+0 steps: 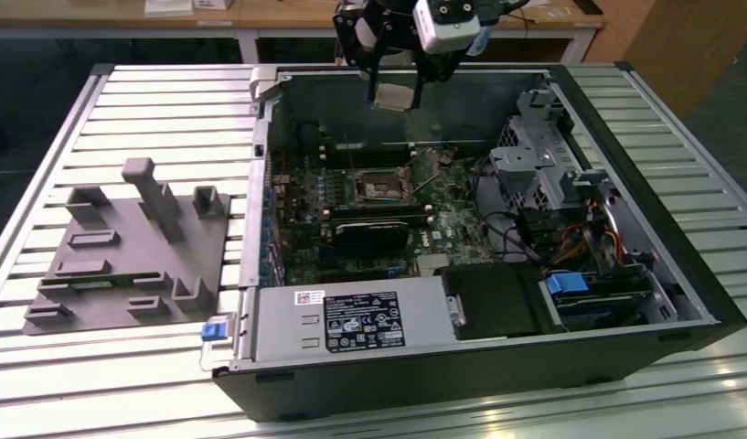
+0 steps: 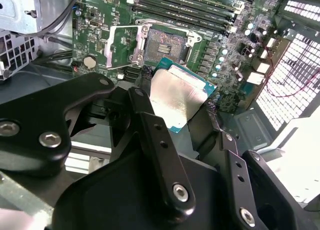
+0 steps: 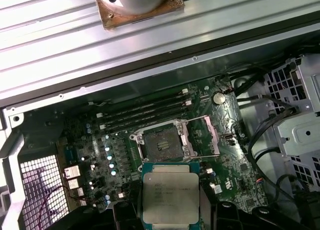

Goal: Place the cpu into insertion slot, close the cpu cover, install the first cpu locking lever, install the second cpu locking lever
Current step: 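Place the cpu into insertion slot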

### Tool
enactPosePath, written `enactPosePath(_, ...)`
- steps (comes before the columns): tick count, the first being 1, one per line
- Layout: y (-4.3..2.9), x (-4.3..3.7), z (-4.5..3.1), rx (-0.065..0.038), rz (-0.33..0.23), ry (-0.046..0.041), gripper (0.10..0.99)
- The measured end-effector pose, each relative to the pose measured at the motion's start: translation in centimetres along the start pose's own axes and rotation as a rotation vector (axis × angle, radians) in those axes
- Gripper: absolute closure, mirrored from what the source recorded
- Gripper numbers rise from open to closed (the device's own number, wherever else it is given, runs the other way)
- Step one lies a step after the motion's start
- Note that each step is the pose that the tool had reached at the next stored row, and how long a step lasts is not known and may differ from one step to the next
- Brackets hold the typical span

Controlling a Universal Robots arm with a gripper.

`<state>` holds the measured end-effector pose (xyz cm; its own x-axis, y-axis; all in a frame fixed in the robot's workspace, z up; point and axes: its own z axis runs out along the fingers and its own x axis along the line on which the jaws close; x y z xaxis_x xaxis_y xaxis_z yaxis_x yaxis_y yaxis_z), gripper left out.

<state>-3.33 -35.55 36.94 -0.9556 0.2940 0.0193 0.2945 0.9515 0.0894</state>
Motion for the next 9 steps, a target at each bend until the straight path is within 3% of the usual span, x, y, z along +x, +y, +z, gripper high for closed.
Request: enactPosePath(9,0.00,0.00,0.00,0.000,0.023,-0.0020,0.545)
